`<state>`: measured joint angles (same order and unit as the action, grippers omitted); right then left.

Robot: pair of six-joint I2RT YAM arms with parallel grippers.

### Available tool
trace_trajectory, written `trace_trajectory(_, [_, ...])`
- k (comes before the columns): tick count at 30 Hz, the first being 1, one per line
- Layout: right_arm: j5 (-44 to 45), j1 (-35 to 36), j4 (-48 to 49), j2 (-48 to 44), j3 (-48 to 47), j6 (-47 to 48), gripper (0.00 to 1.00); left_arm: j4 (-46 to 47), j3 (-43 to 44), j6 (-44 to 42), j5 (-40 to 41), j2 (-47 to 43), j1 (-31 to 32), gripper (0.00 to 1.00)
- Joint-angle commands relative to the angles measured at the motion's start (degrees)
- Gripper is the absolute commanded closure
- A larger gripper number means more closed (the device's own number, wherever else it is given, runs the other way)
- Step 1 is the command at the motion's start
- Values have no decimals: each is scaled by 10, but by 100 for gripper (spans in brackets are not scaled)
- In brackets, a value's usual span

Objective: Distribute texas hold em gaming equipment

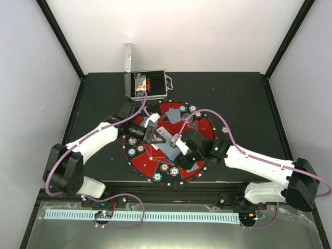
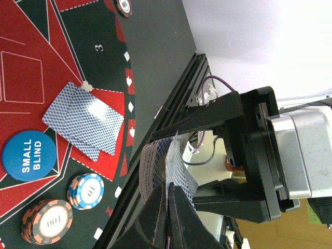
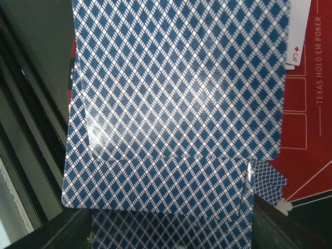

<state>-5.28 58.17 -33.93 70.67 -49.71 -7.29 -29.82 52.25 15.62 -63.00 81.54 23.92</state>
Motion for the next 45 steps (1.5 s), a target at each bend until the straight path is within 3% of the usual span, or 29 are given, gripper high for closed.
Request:
trace_trajectory(1, [-3,3,29,-5,-20,6,38,36,3,26,-5,7,11,98])
trace_trajectory(6, [-2,4,31,-4,-18,4,38,82,-16,61,-4,3,21,98])
trace_trajectory(14, [0,4,31,-8,-15,2,38,64,-18,46,7,8,31,98])
trace_trajectory(26, [0,4,32,-17,-8,-3,38,56,-6,38,32,5,31,92])
trace_trajectory(38, [-2,4,34,-17,-6,-4,38,8,15,6,50,-1,29,77])
trace_trajectory(45, [-3,4,34,-20,-7,-5,38,-11,21,-4,66,-5,25,77])
